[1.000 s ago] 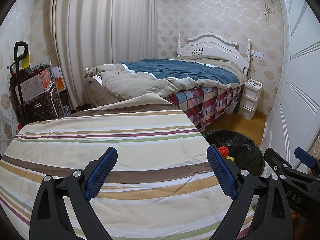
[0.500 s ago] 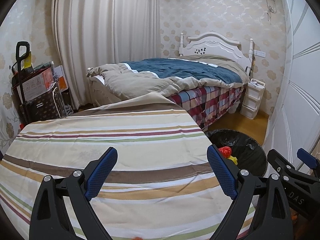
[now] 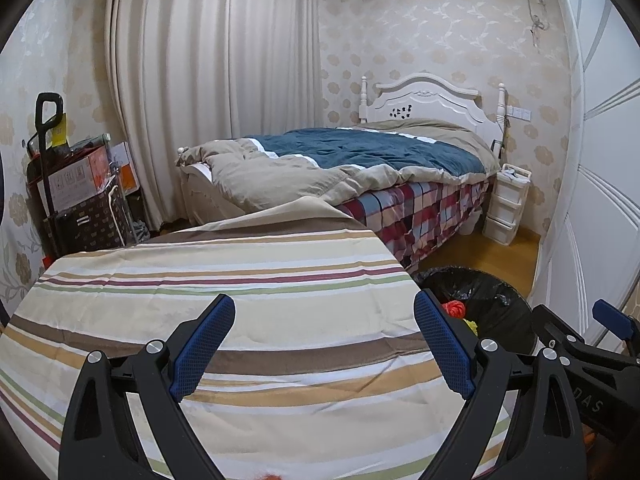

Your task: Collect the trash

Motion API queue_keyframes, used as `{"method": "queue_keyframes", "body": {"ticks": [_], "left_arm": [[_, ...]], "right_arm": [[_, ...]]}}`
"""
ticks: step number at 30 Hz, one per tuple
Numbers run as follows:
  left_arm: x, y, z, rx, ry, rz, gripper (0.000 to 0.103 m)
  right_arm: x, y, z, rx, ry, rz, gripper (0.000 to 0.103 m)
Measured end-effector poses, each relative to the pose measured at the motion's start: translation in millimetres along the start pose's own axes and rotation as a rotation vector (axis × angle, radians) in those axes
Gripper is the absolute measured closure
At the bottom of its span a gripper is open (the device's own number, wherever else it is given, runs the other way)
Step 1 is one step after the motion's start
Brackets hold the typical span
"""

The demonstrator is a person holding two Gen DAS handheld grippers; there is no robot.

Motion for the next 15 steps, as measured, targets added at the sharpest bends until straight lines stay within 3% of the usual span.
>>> {"method": "queue_keyframes", "body": {"ticks": [15], "left_arm": [[11.3,-2.1,-14.0,-0.01,0.003,-0.039,0.013]], "right_arm": [[-2.5,-5.5,-8.3,-0.012,0.004,-0.007,0.005]]}}
Point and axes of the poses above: each gripper's, at about its wrist camera, not at the fingertips, and x roughly the way its jaws point, z to its right, y to its top, the point moved 3 cm from there along x, roughly the way its jaws point, and after that the axes turned 13 degrees about x, right-handed, at the moved point
